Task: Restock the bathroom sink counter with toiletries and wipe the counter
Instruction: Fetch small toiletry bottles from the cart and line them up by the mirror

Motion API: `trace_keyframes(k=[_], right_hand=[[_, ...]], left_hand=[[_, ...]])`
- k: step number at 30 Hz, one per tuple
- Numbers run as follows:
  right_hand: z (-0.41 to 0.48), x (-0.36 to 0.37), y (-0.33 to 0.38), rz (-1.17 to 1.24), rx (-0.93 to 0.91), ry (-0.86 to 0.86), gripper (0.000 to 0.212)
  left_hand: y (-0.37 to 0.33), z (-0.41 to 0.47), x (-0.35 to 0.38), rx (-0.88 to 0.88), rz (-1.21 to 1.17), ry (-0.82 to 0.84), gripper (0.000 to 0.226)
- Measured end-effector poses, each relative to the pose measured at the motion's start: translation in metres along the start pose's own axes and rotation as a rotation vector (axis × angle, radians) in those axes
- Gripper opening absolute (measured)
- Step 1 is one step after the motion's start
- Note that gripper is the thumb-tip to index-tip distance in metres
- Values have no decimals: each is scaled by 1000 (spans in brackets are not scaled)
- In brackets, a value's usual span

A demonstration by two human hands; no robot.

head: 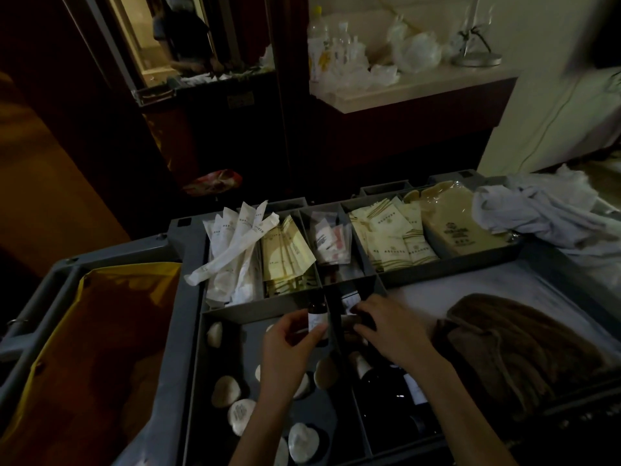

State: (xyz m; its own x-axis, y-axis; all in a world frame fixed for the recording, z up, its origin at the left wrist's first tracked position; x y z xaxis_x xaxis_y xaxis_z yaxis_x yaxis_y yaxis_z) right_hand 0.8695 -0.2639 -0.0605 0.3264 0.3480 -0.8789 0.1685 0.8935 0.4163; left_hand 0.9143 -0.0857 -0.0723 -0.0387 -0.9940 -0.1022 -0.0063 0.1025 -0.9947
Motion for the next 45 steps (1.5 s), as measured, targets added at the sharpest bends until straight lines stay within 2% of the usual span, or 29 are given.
trace_keyframes(k=[5,8,10,12,13,17,20,26,31,39,45], right_hand=[[1,5,4,-151,-9,65,39],[3,7,5,-163,-6,95,39],[2,8,6,-154,-2,94,38],[1,9,8,-140,8,77,37],[-1,9,9,-136,13,70,37],[-4,10,7,-152,29,93,40],[-4,7,5,-121,65,119,43],[-13,8,2,124,95,-19,36],[-13,6,-2,282,132,-60,40],[-9,-12,3,771,417,-183,38],[-5,-11,3,970,520,-187,39]], left_hand=[[5,-1,-5,-15,28,-24,23],[6,-2,-8,-37,25,-42,21],[5,-4,-11,-50,14,-51,33],[5,-4,-13,-43,19,-50,55],[6,-4,-13,-41,25,-44,58],[7,-4,-12,-34,47,-49,30],[6,-4,-10,-24,45,-44,28],[1,-7,-4,12,51,-17,24],[4,-9,-2,4,85,-11,23],[0,-5,-1,-46,11,-15,22],[-9,-3,-1,-36,-25,-7,18]])
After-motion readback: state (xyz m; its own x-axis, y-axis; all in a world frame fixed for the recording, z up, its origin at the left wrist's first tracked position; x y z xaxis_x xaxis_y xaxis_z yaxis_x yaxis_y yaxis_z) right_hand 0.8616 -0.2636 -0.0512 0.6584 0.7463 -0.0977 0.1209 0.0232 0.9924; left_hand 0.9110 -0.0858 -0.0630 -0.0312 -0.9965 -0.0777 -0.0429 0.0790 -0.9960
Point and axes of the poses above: each hand's wrist, its own z-axis towards the middle knuckle, its own x-axis out of the palm, y = z × x, the point moved 1 cm from there along z, towards the middle knuckle, and after that the axes turned 15 degrees about -y, right-handed, at the moved point
